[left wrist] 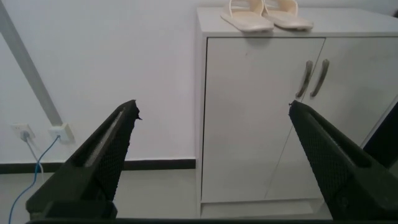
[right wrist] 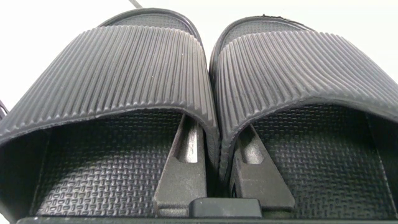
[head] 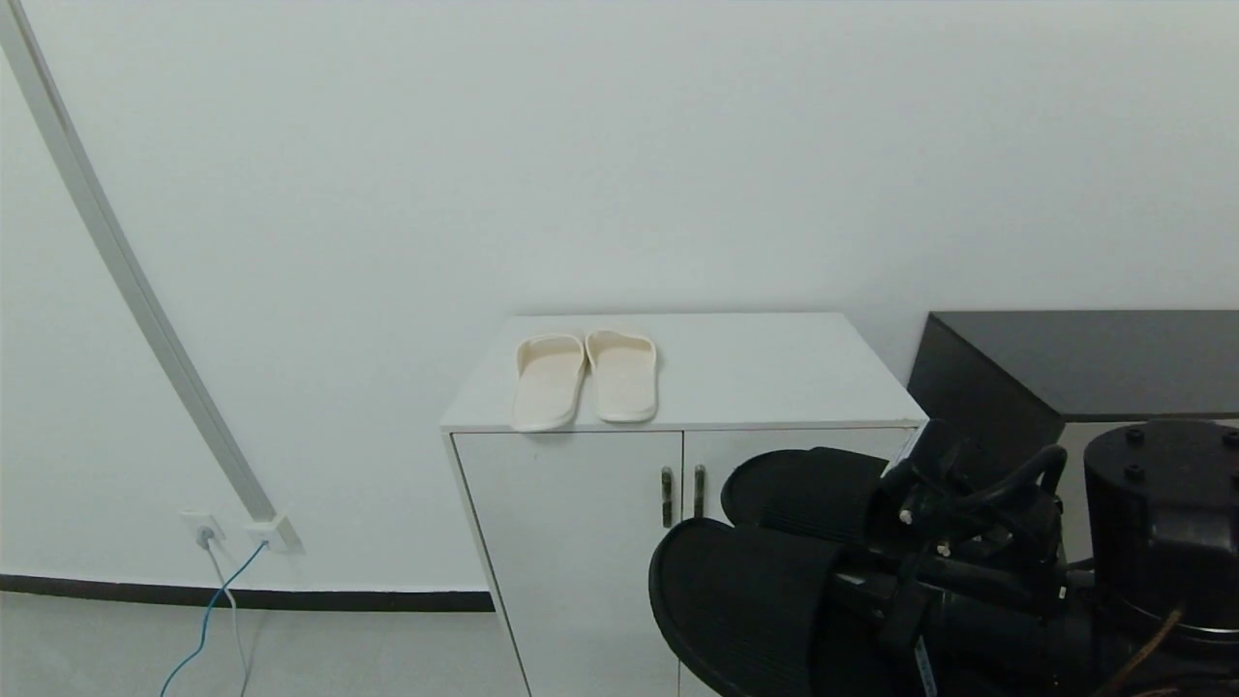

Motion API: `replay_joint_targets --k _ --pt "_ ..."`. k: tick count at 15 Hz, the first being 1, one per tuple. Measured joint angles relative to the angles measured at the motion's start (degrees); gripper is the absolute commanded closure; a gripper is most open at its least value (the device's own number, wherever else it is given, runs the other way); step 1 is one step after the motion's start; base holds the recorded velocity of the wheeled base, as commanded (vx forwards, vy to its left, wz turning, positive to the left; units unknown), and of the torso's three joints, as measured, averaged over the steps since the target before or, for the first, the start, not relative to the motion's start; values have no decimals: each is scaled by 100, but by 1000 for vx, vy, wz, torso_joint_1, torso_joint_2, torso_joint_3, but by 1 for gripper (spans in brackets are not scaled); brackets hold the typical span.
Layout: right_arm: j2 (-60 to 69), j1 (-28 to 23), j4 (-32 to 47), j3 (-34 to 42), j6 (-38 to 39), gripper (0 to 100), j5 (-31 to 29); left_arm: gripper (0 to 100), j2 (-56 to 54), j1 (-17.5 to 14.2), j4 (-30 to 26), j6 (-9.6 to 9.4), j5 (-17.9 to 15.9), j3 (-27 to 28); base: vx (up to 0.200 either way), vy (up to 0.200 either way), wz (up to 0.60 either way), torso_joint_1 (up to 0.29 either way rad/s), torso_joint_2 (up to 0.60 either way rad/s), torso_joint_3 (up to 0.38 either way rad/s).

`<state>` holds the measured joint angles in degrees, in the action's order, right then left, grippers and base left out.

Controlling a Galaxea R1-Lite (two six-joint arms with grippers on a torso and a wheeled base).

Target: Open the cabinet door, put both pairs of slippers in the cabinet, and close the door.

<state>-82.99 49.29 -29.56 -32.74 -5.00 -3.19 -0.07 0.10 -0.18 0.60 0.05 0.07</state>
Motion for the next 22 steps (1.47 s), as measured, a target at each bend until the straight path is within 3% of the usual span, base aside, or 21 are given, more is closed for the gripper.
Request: replay_joint_targets --k 11,22 --pt "-77 18 -22 94 -12 100 5 0 0 0 2 16 2 2 0 0 0 -204 529 322" --pt "-85 18 -22 118 -30 100 2 0 0 0 0 11 2 2 0 0 0 -127 472 341"
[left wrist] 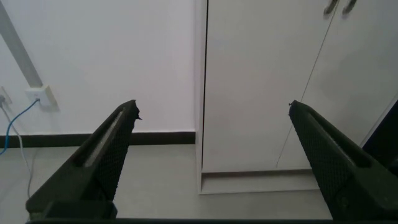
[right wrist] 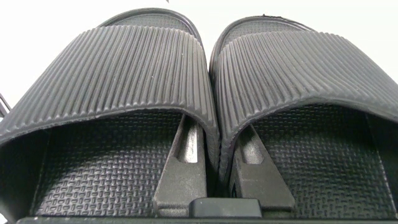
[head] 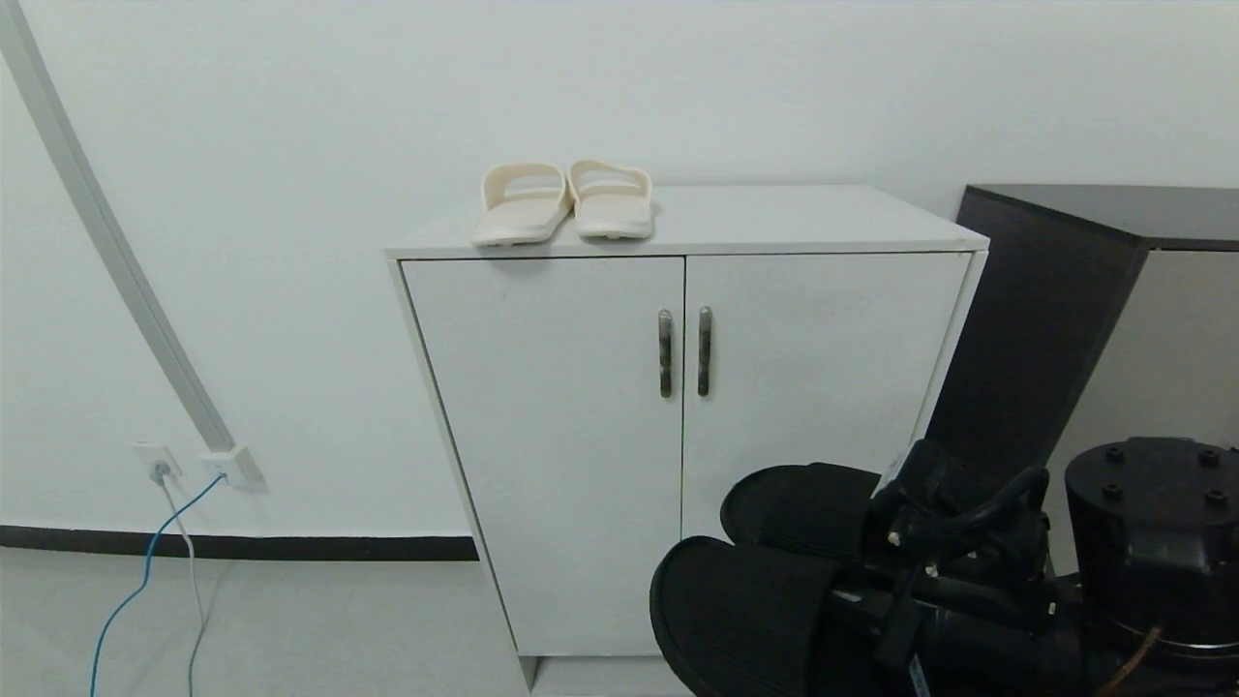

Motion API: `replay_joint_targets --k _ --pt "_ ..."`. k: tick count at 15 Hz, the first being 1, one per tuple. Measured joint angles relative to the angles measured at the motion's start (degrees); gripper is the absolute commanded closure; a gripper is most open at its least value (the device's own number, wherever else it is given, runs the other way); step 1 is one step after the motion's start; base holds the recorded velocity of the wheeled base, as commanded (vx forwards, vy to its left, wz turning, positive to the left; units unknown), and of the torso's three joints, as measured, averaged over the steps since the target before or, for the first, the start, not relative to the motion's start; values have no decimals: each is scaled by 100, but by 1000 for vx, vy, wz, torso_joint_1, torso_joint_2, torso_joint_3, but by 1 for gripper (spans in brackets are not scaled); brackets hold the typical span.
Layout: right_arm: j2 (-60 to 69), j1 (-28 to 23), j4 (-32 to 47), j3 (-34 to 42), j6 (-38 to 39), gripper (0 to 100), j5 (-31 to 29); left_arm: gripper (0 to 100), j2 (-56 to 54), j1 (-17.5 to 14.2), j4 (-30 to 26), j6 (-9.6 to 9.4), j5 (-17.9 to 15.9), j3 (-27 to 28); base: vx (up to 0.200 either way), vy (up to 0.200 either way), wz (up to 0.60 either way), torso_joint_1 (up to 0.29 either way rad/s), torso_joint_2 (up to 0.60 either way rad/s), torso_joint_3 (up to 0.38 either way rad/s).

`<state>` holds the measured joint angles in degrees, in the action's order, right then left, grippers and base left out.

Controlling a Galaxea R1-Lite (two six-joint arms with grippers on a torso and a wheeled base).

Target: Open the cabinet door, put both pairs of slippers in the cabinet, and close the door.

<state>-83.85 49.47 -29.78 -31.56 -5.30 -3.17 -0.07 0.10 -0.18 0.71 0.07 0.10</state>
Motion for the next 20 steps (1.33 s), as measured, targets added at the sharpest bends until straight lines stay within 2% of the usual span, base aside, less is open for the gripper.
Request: replay_joint_targets --k 3,16,18,20 --pt "0 11 1 22 -2 100 2 0 0 0 0 -5 -2 0 0 0 0 -32 422 365" --pt "-35 44 -235 196 -2 100 0 0 67 4 7 -84 -28 50 0 0 0 1 7 3" --pt "-39 44 -251 213 -5 100 0 0 216 41 13 68 -218 439 0 0 0 0 0 0" --pt "-80 59 -379 232 -11 100 0 0 622 74 48 176 -606 872 0 0 0 0 0 0"
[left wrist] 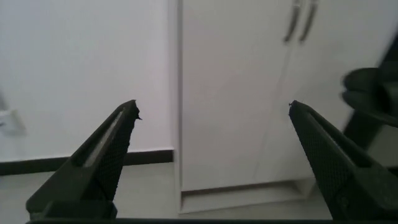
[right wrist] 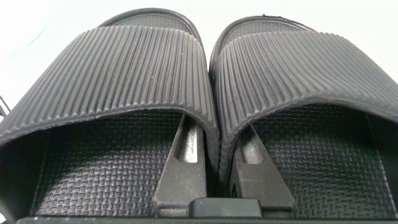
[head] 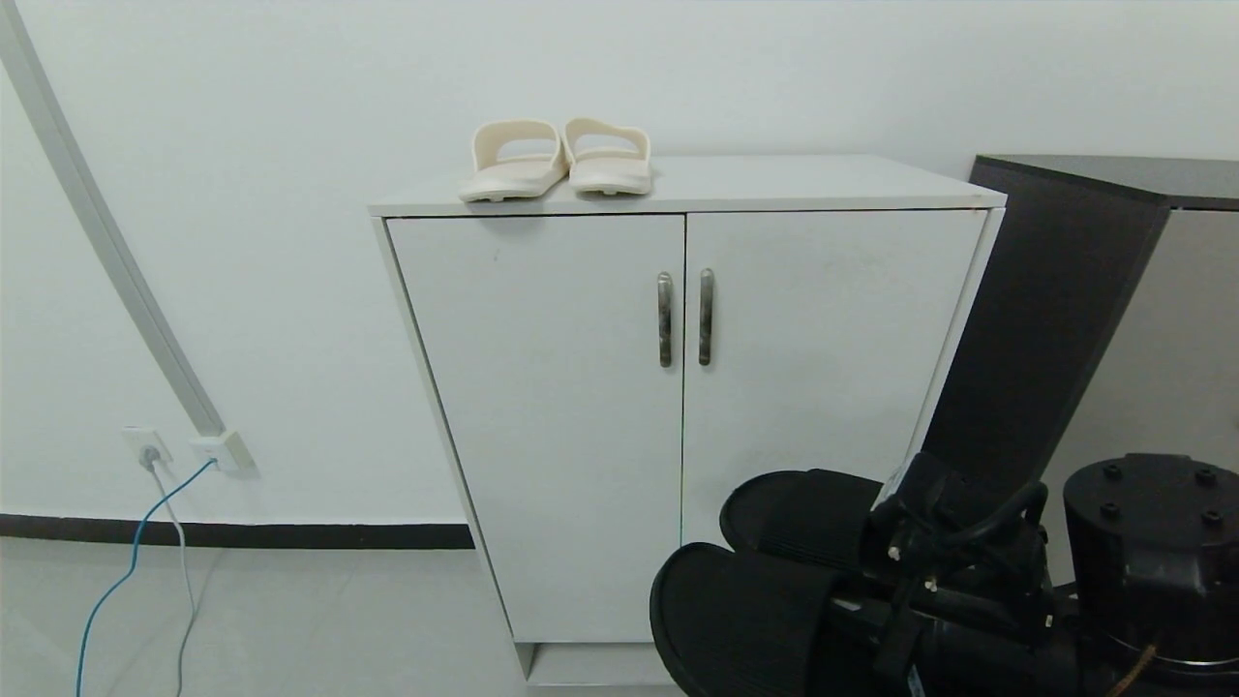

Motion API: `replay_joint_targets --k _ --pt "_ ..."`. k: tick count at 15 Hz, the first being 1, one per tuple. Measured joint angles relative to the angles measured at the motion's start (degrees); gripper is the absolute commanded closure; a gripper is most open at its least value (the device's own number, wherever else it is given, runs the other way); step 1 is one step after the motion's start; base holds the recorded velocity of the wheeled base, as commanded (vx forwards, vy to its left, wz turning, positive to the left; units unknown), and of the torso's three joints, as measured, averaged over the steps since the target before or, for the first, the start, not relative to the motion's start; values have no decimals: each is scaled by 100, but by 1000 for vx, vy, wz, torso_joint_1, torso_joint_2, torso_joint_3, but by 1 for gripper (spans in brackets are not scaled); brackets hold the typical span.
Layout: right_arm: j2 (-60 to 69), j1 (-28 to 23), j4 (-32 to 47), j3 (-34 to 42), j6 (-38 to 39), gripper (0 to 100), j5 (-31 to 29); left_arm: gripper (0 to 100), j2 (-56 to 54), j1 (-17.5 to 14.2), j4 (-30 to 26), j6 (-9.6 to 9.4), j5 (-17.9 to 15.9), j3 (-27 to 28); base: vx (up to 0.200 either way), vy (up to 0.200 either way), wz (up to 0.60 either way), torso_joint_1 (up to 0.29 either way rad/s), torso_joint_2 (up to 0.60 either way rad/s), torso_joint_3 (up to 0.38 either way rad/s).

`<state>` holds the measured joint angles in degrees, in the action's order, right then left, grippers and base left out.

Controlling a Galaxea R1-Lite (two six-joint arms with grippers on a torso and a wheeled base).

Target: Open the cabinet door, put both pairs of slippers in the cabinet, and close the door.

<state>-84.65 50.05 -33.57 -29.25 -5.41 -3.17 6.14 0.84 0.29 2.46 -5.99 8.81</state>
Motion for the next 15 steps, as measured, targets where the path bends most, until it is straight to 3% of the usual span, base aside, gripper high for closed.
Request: replay_joint_targets --k 3,7,8,13,15 --pt "-52 11 -301 127 -2 100 85 0 1047 30 304 46 -1068 416 0 0 0 -15 91 89" --pt "-145 11 -323 163 -2 100 128 0 2467 190 796 -28 -2870 1061 0 0 0 -1 15 15" --pt "-178 11 -332 166 -2 100 126 0 2750 321 866 -35 -3071 1240 0 0 0 0 0 0" --pt "-252 7 -334 183 5 100 118 0 4046 1018 1235 -72 -3189 1936 0 0 0 0 0 0" --pt "-250 5 -332 190 -2 100 107 0 4562 1371 1503 -79 -2993 2133 0 0 0 0 0 0"
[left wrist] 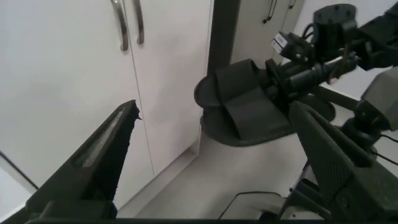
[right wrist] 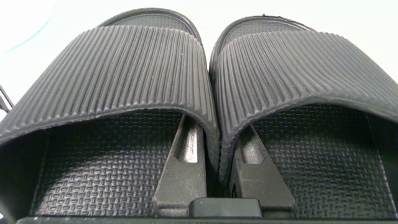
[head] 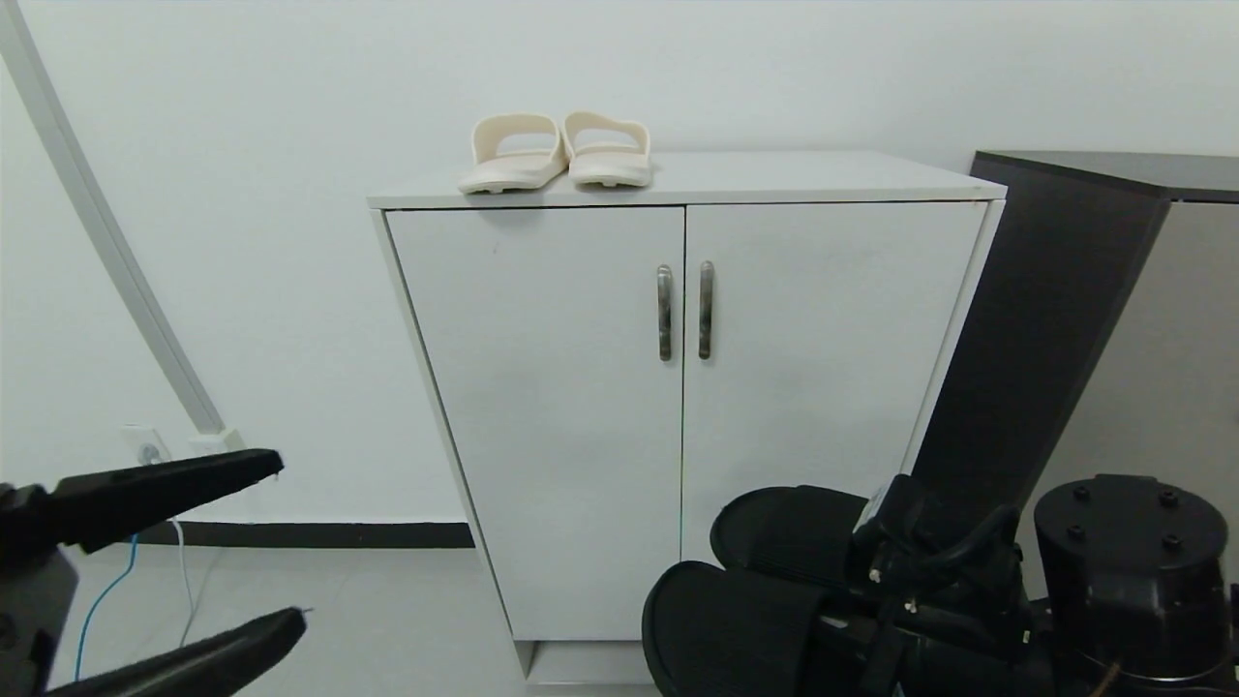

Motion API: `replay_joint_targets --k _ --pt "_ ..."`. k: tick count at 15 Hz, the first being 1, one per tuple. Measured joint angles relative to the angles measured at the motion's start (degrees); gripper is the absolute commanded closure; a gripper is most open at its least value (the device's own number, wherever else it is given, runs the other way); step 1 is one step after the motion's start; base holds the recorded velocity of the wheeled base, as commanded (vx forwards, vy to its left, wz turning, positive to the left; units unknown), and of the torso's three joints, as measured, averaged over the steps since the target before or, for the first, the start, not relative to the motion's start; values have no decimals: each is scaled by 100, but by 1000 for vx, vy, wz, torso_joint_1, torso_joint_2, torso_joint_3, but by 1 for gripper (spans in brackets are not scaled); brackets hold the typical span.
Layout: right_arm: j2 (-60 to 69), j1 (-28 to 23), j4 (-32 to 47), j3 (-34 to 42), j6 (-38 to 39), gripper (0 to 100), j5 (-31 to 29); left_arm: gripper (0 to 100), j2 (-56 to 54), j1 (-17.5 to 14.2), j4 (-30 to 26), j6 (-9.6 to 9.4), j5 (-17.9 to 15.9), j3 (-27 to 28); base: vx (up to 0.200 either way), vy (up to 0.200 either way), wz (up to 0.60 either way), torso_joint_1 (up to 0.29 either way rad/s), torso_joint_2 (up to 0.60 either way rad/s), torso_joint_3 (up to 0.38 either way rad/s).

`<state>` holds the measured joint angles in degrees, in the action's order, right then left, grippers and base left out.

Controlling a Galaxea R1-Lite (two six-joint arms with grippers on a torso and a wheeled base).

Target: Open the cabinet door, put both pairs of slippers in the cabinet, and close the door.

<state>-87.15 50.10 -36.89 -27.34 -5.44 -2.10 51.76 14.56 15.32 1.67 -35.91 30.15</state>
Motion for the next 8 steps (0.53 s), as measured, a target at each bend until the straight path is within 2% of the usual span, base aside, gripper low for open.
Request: replay_joint_targets --k 5,8 --pt "-4 -2 0 4 0 100 -24 0 1180 792 720 -4 901 433 0 0 0 0 0 0" --pt "-4 0 5 17 2 100 -61 0 1921 1137 831 82 1151 973 0 0 0 0 0 0"
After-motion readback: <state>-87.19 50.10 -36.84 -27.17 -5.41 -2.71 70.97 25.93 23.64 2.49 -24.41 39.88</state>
